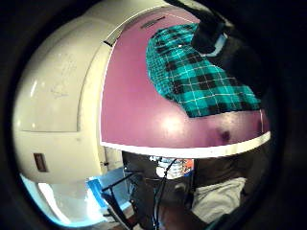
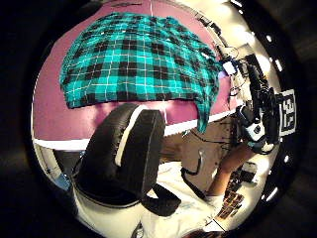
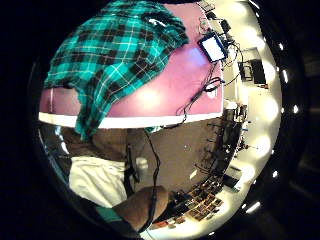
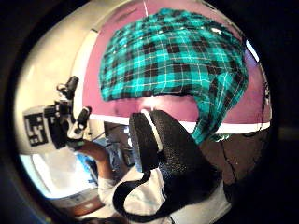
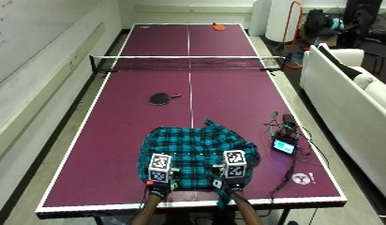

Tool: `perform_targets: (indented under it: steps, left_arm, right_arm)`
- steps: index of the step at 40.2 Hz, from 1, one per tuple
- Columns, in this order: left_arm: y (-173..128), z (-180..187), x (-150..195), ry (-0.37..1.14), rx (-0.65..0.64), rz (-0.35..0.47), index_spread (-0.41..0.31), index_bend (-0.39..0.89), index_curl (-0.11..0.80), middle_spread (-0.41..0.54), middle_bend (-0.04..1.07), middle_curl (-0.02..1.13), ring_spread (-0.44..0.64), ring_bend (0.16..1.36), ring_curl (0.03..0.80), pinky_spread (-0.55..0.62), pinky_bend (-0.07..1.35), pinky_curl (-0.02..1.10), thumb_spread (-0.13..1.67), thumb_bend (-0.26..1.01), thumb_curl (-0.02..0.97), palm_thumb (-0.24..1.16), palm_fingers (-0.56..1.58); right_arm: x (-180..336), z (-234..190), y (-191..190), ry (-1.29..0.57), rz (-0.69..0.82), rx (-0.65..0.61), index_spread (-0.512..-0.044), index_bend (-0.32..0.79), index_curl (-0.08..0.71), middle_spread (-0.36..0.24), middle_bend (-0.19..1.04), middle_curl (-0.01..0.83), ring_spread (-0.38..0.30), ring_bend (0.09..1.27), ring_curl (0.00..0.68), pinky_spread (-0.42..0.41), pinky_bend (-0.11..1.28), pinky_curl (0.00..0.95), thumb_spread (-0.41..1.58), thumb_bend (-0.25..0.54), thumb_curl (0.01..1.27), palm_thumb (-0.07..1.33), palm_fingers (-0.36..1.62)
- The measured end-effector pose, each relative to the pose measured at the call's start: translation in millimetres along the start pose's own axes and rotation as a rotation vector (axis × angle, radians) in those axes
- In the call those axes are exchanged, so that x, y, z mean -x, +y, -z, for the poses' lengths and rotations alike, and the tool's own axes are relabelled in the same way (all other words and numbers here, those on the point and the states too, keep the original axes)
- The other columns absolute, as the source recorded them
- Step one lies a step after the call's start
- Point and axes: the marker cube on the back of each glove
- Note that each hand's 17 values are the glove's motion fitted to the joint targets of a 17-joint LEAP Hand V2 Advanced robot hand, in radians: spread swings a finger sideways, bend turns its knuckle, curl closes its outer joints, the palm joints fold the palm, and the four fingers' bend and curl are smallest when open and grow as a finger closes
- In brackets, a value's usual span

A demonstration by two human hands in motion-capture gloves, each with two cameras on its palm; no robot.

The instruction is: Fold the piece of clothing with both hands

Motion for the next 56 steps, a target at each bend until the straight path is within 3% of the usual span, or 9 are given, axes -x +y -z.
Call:
perform_targets:
  steps: [15, 28, 30, 31, 35, 36, 39, 45, 56]
  left_arm:
    - [-17, -84, 16, -0.108, 0.109, 0.009, -0.053, 0.10, 0.207, 0.057, 0.18, 0.32, 0.19, 0.66, 0.300, 0.26, 0.53, 0.35, 1.11, 0.00, 0.228, 0.17, 0.31]
    - [-38, -124, 38, -0.071, -0.180, 0.019, -0.129, 0.28, 0.320, 0.040, 0.07, 0.25, -0.01, 0.73, 0.325, 0.16, 0.47, 0.34, 1.21, 0.01, 0.248, 0.29, 0.49]
    - [-33, -120, 39, -0.105, -0.230, 0.036, -0.152, 0.35, 0.348, 0.039, 0.03, 0.23, -0.05, 0.74, 0.330, 0.12, 0.47, 0.35, 1.23, 0.02, 0.250, 0.32, 0.55]
    - [-30, -116, 39, -0.121, -0.257, 0.040, -0.161, 0.29, 0.334, -0.066, 0.27, 0.29, -0.07, 0.69, 0.312, 0.10, 0.41, 0.33, 1.24, 0.02, 0.253, 0.34, 0.67]
    - [-30, -102, 30, -0.122, -0.408, 0.015, -0.218, 0.30, 0.357, -0.155, 0.25, 0.29, -0.16, 0.64, 0.297, -0.01, 0.37, 0.31, 1.27, 0.05, 0.266, 0.42, 0.87]
    - [-32, -97, 26, -0.100, -0.454, 0.002, -0.220, 0.29, 0.360, -0.165, 0.25, 0.30, -0.17, 0.63, 0.302, -0.02, 0.36, 0.32, 1.27, 0.05, 0.264, 0.42, 0.86]
    - [-26, -83, 21, -0.049, -0.525, -0.029, -0.269, 0.28, 0.372, -0.240, 0.32, 0.34, -0.26, 0.63, 0.309, -0.13, 0.32, 0.32, 1.27, 0.09, 0.282, 0.51, 1.13]
    - [0, -50, 40, -0.095, -0.516, -0.135, -0.301, 0.13, 0.363, -0.324, 0.46, 0.42, -0.35, 0.74, 0.380, -0.26, 0.34, 0.36, 1.27, 0.08, 0.280, 0.54, 1.35]
    - [9, 23, 58, 0.071, -0.366, -0.300, -0.326, 0.12, 0.349, -0.385, 0.55, 0.49, -0.39, 0.87, 0.447, -0.39, 0.60, 0.46, 1.28, 0.05, 0.264, 0.57, 1.39]
  right_arm:
    - [-15, -83, -16, 0.047, 0.016, 0.144, -0.313, 0.09, 0.169, 0.021, 0.20, 0.301, 0.159, 0.36, 0.238, 0.229, 0.63, 0.355, 1.14, -0.002, 0.24, 0.43, 0.01]
    - [-12, -70, 18, -0.012, 0.011, 0.015, -0.307, 0.17, 0.216, -0.044, 0.23, 0.328, 0.008, 0.44, 0.265, 0.117, 0.58, 0.338, 1.16, 0.016, 0.27, 0.57, 0.30]
    - [-22, -92, -4, 0.015, 0.010, -0.069, -0.316, 0.23, 0.244, -0.068, 0.22, 0.329, -0.030, 0.45, 0.269, 0.095, 0.55, 0.330, 1.19, 0.044, 0.28, 0.62, 0.41]
    - [-27, -103, -16, 0.034, 0.013, -0.127, -0.324, 0.25, 0.251, -0.077, 0.21, 0.327, -0.041, 0.44, 0.263, 0.087, 0.54, 0.321, 1.21, 0.050, 0.28, 0.64, 0.45]
    - [-36, -119, -39, 0.080, 0.048, -0.325, -0.333, 0.32, 0.290, -0.147, 0.23, 0.341, -0.136, 0.47, 0.273, 0.020, 0.49, 0.306, 1.28, 0.131, 0.31, 0.78, 0.80]
    - [-36, -118, -39, 0.071, 0.059, -0.353, -0.339, 0.29, 0.283, -0.143, 0.19, 0.329, -0.125, 0.43, 0.254, 0.034, 0.46, 0.292, 1.29, 0.119, 0.30, 0.77, 0.66]
    - [-36, -104, -37, 0.020, 0.107, -0.397, -0.334, 0.23, 0.296, -0.197, 0.27, 0.359, -0.207, 0.51, 0.292, -0.051, 0.47, 0.303, 1.32, 0.144, 0.30, 0.82, 1.03]
    - [-47, -76, -29, -0.032, 0.288, -0.253, -0.327, 0.08, 0.297, -0.242, 0.44, 0.434, -0.263, 0.67, 0.383, -0.210, 0.48, 0.343, 1.34, 0.133, 0.28, 0.82, 1.37]
    - [-49, 36, -32, -0.223, 0.379, -0.084, -0.321, 0.09, 0.270, -0.242, 0.56, 0.498, -0.236, 0.90, 0.483, -0.326, 0.65, 0.416, 1.37, 0.096, 0.24, 0.80, 1.39]
